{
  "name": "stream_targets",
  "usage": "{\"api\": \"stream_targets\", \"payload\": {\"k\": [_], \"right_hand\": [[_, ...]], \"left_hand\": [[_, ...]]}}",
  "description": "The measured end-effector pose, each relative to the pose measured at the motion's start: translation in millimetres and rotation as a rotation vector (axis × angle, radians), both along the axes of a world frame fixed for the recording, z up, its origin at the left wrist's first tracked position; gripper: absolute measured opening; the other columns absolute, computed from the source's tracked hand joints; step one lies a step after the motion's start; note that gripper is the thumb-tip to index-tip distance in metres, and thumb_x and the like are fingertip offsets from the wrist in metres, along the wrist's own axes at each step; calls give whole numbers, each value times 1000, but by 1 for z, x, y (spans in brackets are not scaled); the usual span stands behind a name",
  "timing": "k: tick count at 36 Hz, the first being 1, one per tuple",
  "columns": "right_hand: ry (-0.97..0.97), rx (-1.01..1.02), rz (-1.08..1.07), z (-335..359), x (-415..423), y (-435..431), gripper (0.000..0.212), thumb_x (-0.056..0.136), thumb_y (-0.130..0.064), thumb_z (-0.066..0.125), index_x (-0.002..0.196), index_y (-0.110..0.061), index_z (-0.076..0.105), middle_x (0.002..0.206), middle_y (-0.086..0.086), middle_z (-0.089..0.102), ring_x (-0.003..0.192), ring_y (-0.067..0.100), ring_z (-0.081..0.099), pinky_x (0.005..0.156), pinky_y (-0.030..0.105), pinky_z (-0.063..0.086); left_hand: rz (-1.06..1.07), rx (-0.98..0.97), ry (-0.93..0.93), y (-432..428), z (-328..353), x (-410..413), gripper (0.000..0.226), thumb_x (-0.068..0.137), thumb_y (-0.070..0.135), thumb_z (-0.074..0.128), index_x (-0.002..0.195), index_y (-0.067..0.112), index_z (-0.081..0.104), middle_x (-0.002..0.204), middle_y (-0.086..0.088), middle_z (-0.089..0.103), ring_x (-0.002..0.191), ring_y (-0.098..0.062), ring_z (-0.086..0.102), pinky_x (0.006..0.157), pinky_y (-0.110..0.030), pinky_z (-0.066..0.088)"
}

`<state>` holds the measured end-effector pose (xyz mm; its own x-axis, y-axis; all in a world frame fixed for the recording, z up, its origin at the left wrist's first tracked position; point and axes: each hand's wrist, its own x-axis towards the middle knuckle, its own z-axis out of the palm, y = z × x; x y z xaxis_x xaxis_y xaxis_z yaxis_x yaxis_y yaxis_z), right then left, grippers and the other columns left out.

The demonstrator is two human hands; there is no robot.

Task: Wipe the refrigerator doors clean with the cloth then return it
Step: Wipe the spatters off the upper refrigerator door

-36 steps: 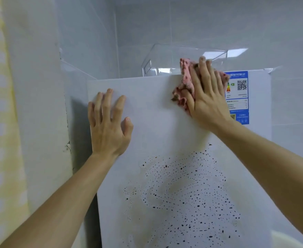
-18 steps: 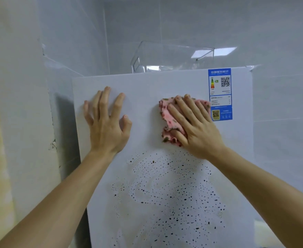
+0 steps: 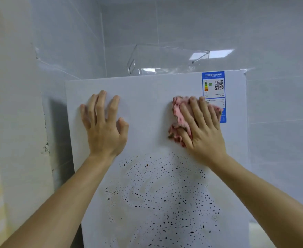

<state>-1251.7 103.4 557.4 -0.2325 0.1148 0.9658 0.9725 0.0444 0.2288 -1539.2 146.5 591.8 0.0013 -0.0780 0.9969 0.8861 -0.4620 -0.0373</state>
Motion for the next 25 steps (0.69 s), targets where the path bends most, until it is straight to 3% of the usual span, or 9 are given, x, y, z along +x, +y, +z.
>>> {"api": "stream_targets", "payload": {"k": [3, 6, 11, 14, 19, 25], "right_hand": [[-104, -43, -6, -11, 16, -4, 64, 111, -54, 29, 165, -20, 26, 174, 10, 19, 161, 33, 13, 129, 58, 16], [-153, -66, -17, 0, 28, -8, 63, 111, -54, 23, 165, -21, 27, 173, 8, 20, 161, 32, 14, 131, 53, 8], [197, -43, 43, 57, 42, -13, 64, 105, -42, 31, 166, -23, 23, 174, 6, 17, 162, 28, 10, 131, 49, 5], [277, -34, 62, 71, 41, -12, 64, 105, -42, 28, 167, -27, 18, 175, 1, 12, 163, 25, 3, 132, 46, 0], [308, -7, 73, 33, 37, -8, 64, 104, -37, 31, 166, -21, 23, 174, 7, 15, 162, 30, 7, 131, 51, 4], [92, -38, 21, -43, 55, -12, 59, 112, -46, 22, 163, -17, 31, 172, 11, 23, 161, 35, 15, 130, 55, 10]], "left_hand": [[1, 4, 1, 0, 1, 0, 58, 91, 18, 55, 148, 11, 55, 160, -20, 42, 151, -41, 32, 126, -63, 13], [1, -2, 7, 1, 0, -3, 58, 92, 18, 55, 149, 11, 54, 160, -20, 42, 151, -41, 32, 126, -63, 13], [10, -4, 12, 1, 2, -2, 58, 92, 18, 54, 149, 10, 54, 160, -21, 42, 151, -42, 33, 126, -64, 14], [12, 7, 5, 5, 3, 0, 58, 92, 20, 51, 149, 11, 54, 161, -20, 41, 151, -42, 33, 125, -65, 15], [12, 16, -24, 3, -2, 4, 58, 89, 18, 51, 147, 12, 55, 160, -20, 41, 150, -43, 32, 127, -63, 13], [-9, 5, 97, -5, -2, 38, 56, 91, 22, 55, 147, 16, 59, 161, -19, 40, 150, -41, 30, 126, -62, 13]]}}
